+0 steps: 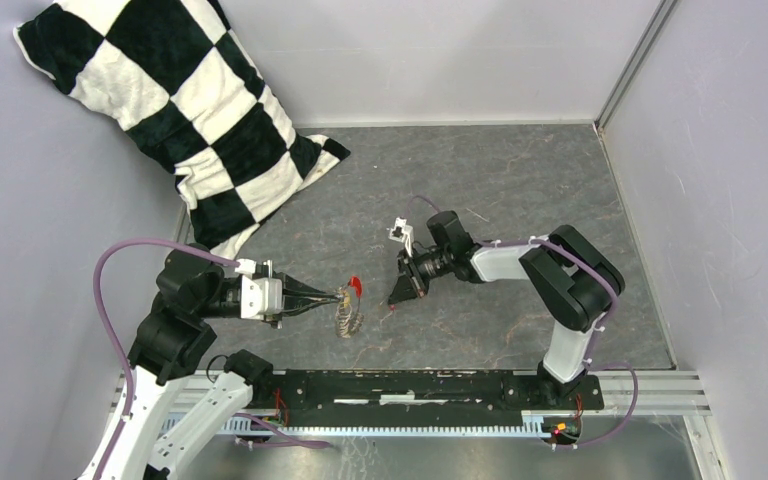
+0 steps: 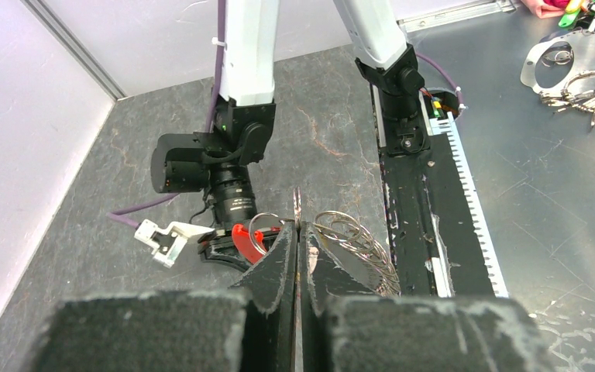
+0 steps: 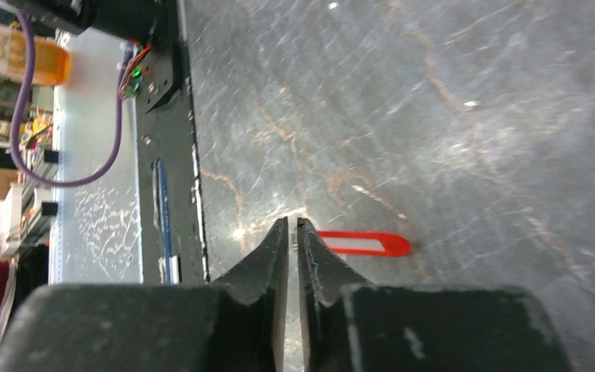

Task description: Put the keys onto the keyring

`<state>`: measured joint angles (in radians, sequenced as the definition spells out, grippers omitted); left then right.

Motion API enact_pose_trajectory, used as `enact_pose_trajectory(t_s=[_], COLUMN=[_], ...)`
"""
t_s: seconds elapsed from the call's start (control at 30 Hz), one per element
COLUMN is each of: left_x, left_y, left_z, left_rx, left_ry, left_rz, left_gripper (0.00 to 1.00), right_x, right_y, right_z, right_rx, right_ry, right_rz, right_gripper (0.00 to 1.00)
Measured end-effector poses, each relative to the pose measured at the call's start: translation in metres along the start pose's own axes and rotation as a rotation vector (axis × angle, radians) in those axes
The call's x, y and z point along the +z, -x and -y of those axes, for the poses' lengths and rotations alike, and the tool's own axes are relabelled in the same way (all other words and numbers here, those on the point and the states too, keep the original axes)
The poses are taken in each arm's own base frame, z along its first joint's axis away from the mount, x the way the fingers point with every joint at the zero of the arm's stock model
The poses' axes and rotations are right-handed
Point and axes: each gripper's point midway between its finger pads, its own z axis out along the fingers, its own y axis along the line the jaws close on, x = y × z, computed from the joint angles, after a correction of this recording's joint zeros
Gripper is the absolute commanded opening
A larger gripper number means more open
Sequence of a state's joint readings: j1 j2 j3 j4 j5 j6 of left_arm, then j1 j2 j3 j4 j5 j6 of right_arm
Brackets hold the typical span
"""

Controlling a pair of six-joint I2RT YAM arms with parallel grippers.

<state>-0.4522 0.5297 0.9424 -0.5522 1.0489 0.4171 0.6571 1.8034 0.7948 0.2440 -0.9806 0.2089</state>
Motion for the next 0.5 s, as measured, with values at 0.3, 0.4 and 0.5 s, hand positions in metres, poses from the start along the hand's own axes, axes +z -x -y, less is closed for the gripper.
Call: enact_pose_trajectory(t_s=[0.3, 0.4, 0.5], left_x=[0.0, 0.0, 0.0], left_y=[0.0, 0.0, 0.0], left_z=[0.0, 0.0, 0.0], left_rx=[0.0, 0.0, 0.0], left_ry=[0.0, 0.0, 0.0], left_rz=[0.0, 0.0, 0.0], left_gripper=[0.02, 0.02, 0.02], right_x=[-0.013, -0.016, -0.02], right_y=[0.023, 0.029, 0.028], right_z=[0.038, 0.048, 0.053], right_rx=[0.035, 0.024, 0.01], right_ry=[-0.136, -0.191, -0.245], right_rz=[0.053, 0.064, 0.054], right_gripper=[0.37, 0.45, 0.53])
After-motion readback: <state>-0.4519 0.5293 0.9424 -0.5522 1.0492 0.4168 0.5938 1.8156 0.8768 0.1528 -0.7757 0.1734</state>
